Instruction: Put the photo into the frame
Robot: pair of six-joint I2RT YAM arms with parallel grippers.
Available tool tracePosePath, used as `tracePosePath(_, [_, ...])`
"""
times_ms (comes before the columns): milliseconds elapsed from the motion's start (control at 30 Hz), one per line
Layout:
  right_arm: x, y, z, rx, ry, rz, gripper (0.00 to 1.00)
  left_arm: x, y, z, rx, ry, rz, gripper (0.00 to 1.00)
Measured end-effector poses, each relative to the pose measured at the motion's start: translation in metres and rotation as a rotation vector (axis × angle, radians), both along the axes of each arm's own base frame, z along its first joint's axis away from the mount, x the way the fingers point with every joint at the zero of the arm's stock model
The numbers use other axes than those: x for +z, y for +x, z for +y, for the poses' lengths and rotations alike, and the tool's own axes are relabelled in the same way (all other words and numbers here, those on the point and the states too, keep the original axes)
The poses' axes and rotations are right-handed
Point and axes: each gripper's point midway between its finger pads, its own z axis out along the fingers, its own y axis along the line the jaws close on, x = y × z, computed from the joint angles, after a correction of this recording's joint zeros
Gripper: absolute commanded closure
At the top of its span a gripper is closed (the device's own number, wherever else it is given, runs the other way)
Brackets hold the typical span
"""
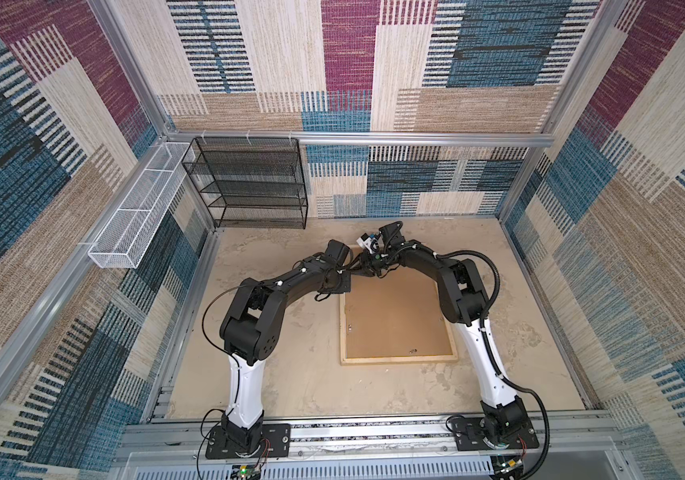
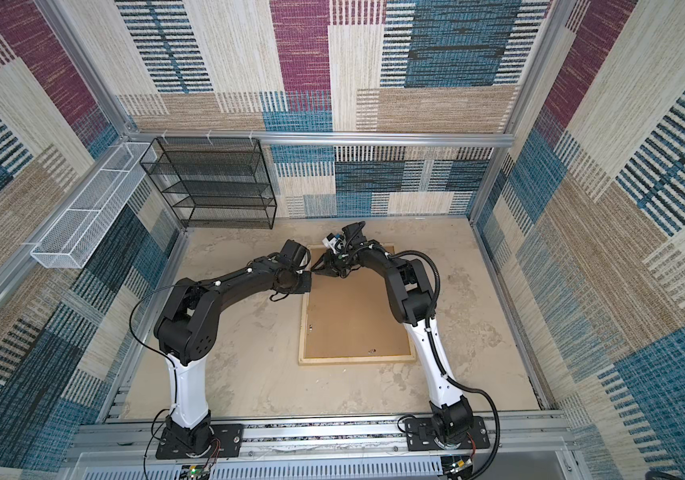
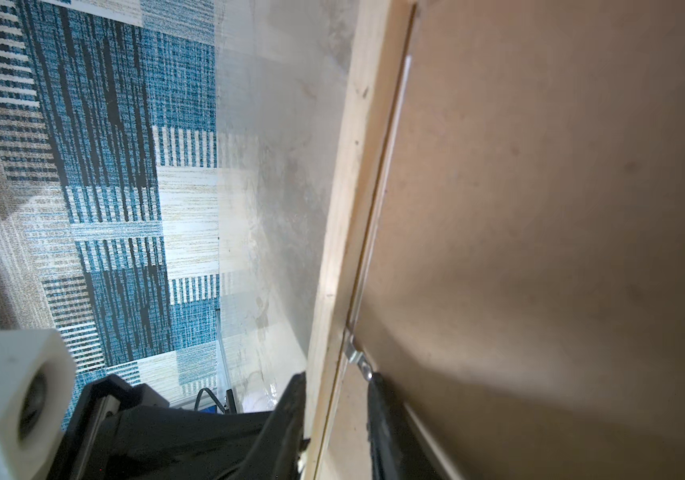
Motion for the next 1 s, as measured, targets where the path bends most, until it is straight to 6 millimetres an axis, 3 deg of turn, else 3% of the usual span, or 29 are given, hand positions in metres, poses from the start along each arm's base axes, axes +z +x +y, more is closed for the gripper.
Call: tracePosePath(1000, [-0.0005, -0.0008, 0.0069, 0.000, 0.024, -0.003, 0.70, -0.0020, 0.0032, -0.0007, 0.003, 0.005, -0.002, 0.90])
